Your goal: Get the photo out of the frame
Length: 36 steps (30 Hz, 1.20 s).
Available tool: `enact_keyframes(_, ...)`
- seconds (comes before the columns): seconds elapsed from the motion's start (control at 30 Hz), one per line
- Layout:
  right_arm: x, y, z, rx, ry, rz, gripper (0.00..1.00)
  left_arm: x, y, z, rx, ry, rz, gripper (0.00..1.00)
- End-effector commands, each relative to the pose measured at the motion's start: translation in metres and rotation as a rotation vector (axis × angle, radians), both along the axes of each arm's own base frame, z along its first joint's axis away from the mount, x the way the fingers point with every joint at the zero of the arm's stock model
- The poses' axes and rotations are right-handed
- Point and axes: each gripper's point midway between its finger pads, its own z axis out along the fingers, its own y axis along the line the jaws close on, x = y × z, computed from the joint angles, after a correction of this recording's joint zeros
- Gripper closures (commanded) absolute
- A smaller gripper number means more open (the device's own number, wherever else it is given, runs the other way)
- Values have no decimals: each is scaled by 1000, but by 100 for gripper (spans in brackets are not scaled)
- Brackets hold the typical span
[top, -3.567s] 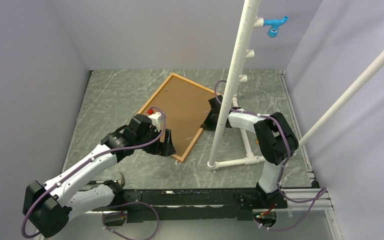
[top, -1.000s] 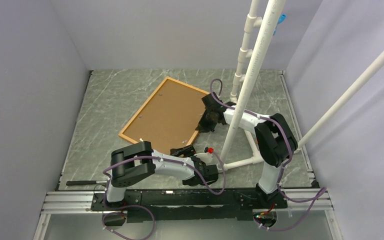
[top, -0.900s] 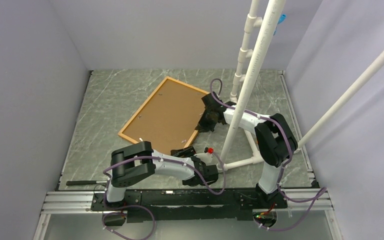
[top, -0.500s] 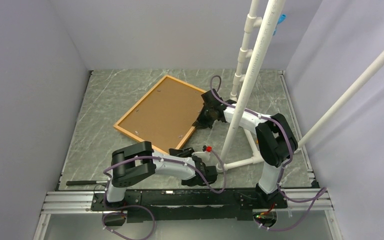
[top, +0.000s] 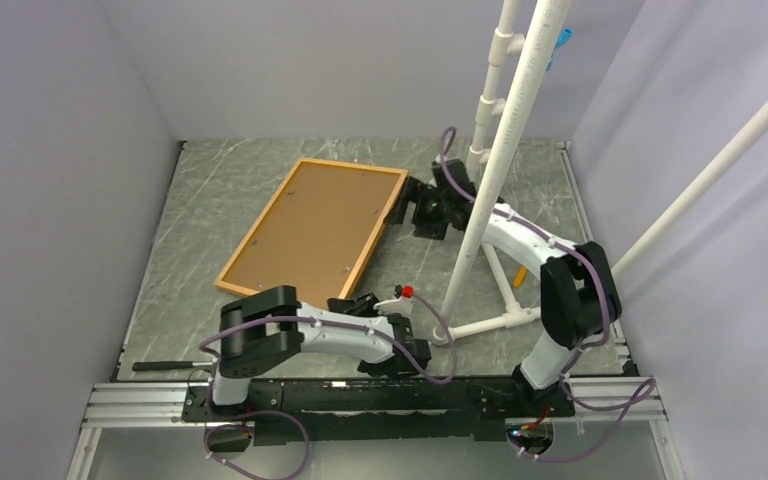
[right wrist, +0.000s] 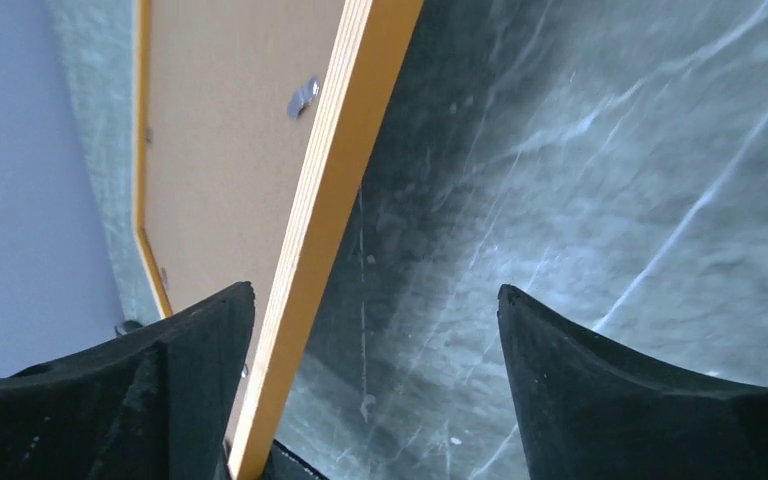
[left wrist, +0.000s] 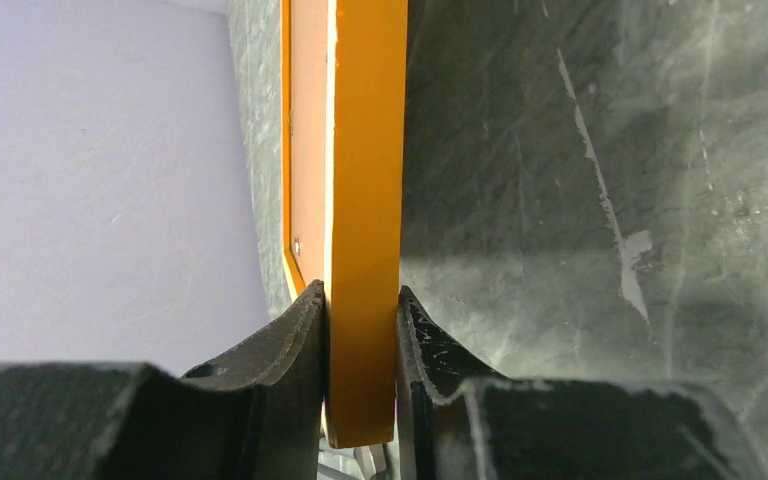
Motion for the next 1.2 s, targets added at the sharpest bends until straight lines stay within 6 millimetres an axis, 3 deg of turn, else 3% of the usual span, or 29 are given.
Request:
enact_keyframes(0.0,21,-23,55,67,-195,45,7,5,-5,44,-121,-29,-63,100)
enact_keyframes(0.1,24,-43,68,55,-240,20,6,3,-22,53,-259,34,-127,100)
enact_keyframes(0.2,21,-56,69,44,-236,13,5,-1,-35,66,-382,118,-179,100)
enact_keyframes(0.4,11,-68,50,10,-211,-1,6,-13,-48,106,-652,238,-253,100)
enact_keyframes(0.53,7,-74,39,-17,-187,-6,6,-15,-50,147,-823,285,-292,100)
enact_keyframes(0.83,4,-77,27,-29,-157,-18,6,0,-21,235,-1133,266,-338,100)
enact_keyframes(1.17,-2,-82,14,-55,-132,-28,6,24,11,271,-1352,191,-333,100)
